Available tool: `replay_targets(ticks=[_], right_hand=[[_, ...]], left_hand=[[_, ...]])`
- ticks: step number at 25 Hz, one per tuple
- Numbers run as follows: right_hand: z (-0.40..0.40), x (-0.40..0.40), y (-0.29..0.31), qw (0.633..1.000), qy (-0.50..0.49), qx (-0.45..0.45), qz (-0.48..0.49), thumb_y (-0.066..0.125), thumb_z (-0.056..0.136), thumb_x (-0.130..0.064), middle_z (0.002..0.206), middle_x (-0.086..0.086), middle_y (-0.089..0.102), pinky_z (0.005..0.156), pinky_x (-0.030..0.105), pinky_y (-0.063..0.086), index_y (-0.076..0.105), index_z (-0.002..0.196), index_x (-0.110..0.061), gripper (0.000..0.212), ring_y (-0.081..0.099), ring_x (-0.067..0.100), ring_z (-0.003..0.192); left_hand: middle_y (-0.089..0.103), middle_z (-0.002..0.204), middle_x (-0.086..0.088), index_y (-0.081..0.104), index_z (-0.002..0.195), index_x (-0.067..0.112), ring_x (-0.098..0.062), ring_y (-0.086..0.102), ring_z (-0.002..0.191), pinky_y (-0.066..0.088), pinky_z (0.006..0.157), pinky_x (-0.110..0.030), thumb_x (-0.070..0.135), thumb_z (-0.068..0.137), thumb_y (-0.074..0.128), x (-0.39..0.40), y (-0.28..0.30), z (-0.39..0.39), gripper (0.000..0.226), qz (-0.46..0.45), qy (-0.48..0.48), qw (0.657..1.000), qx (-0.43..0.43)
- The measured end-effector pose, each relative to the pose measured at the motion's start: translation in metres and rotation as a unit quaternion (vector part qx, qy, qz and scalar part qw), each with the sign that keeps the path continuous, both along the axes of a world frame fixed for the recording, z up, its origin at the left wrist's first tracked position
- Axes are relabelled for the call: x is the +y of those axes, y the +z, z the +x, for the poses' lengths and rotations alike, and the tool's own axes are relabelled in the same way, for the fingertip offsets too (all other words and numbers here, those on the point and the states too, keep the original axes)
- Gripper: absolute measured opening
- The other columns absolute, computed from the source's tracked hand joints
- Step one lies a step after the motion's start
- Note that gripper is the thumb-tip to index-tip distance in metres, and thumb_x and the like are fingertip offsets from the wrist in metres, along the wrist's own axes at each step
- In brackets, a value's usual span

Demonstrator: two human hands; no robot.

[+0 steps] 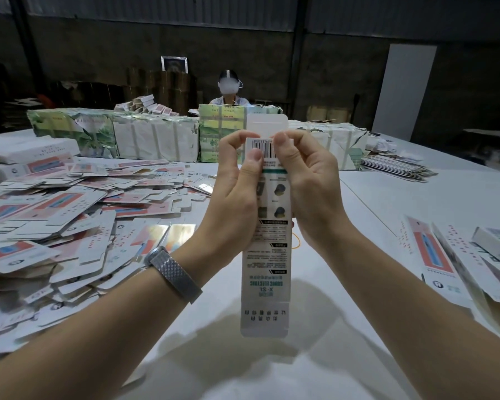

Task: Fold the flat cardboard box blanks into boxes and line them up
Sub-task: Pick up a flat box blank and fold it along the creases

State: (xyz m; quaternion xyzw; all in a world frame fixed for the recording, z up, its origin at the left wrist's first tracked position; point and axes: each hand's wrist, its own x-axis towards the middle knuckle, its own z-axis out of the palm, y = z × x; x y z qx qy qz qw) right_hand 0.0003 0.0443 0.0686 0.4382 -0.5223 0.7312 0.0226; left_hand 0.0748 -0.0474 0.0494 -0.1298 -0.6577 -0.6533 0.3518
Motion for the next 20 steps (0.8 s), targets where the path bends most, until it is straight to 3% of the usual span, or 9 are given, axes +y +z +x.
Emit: replay_targets(ticks=[2, 4, 7, 10, 12, 16, 20], right_hand=[[0.0012, 0.0012, 0.0010, 1.000, -0.010, -0.001, 0.009, 0.049, 0.101, -0.028, 0.081, 0.011, 0.065, 0.058, 0.041, 0.057, 0.061, 0.095, -0.005, 0.026, 0.068, 0.025, 0.069], [0.0025, 0.0018, 0.0020, 1.000, -0.020, 0.008, 0.004, 0.050, 0.100, -0.028, 0.079, 0.008, 0.065, 0.059, 0.046, 0.057, 0.060, 0.093, -0.010, 0.022, 0.066, 0.027, 0.068], [0.0039, 0.0003, 0.0042, 0.999, -0.004, 0.020, -0.037, 0.050, 0.101, -0.013, 0.093, 0.002, 0.068, 0.065, 0.038, 0.060, 0.056, 0.109, -0.017, 0.010, 0.070, 0.022, 0.078], [0.0013, 0.0001, 0.0056, 0.999, 0.004, 0.010, -0.051, 0.052, 0.100, -0.006, 0.117, 0.013, 0.060, 0.078, 0.037, 0.060, 0.042, 0.132, -0.028, 0.040, 0.071, 0.023, 0.098], [-0.0009, 0.0025, 0.0070, 0.998, 0.027, -0.025, -0.054, 0.054, 0.098, -0.004, 0.116, 0.009, 0.064, 0.083, 0.039, 0.060, 0.041, 0.137, -0.028, 0.047, 0.070, 0.024, 0.102], [-0.0026, 0.0068, 0.0085, 0.998, 0.036, -0.023, -0.035, 0.058, 0.092, -0.005, 0.106, 0.013, 0.074, 0.080, 0.042, 0.060, 0.064, 0.113, -0.012, 0.023, 0.071, 0.032, 0.099], [0.0012, 0.0080, 0.0101, 1.000, 0.003, -0.025, -0.016, 0.064, 0.094, -0.016, 0.079, 0.003, 0.071, 0.056, 0.035, 0.058, 0.070, 0.091, -0.010, 0.008, 0.068, 0.024, 0.067]], left_hand=[[0.070, 0.086, 0.001, 0.035, 0.120, 0.023, -0.023, 0.071, 0.067, 0.060, 0.053, -0.037, 0.022, 0.111, 0.029, -0.0006, 0.0002, 0.0012, 0.011, -0.013, -0.005, 1.000, -0.006], [0.070, 0.086, 0.001, 0.034, 0.119, 0.023, -0.023, 0.071, 0.065, 0.059, 0.054, -0.035, 0.023, 0.111, 0.029, -0.0002, 0.0006, 0.0015, 0.010, -0.016, -0.011, 1.000, -0.014], [0.069, 0.091, -0.007, 0.035, 0.118, 0.024, -0.026, 0.070, 0.065, 0.059, 0.054, -0.039, 0.023, 0.110, 0.030, 0.0002, 0.0021, 0.0010, 0.009, 0.002, -0.031, 0.999, -0.022], [0.071, 0.089, -0.005, 0.038, 0.117, 0.028, -0.028, 0.070, 0.064, 0.058, 0.054, -0.040, 0.026, 0.110, 0.032, -0.0008, 0.0028, -0.0002, 0.009, 0.017, -0.051, 0.998, -0.037], [0.071, 0.088, -0.009, 0.039, 0.118, 0.030, -0.033, 0.069, 0.064, 0.058, 0.055, -0.042, 0.029, 0.110, 0.033, -0.0030, 0.0020, -0.0006, 0.009, 0.016, -0.056, 0.997, -0.051], [0.072, 0.088, -0.013, 0.041, 0.117, 0.039, -0.037, 0.070, 0.065, 0.058, 0.059, -0.048, 0.039, 0.104, 0.037, -0.0034, -0.0003, -0.0017, 0.014, 0.016, -0.061, 0.996, -0.063], [0.075, 0.095, -0.012, 0.036, 0.119, 0.052, -0.032, 0.072, 0.067, 0.058, 0.058, -0.046, 0.038, 0.101, 0.040, -0.0001, -0.0024, -0.0047, 0.023, 0.038, -0.077, 0.996, -0.035]])
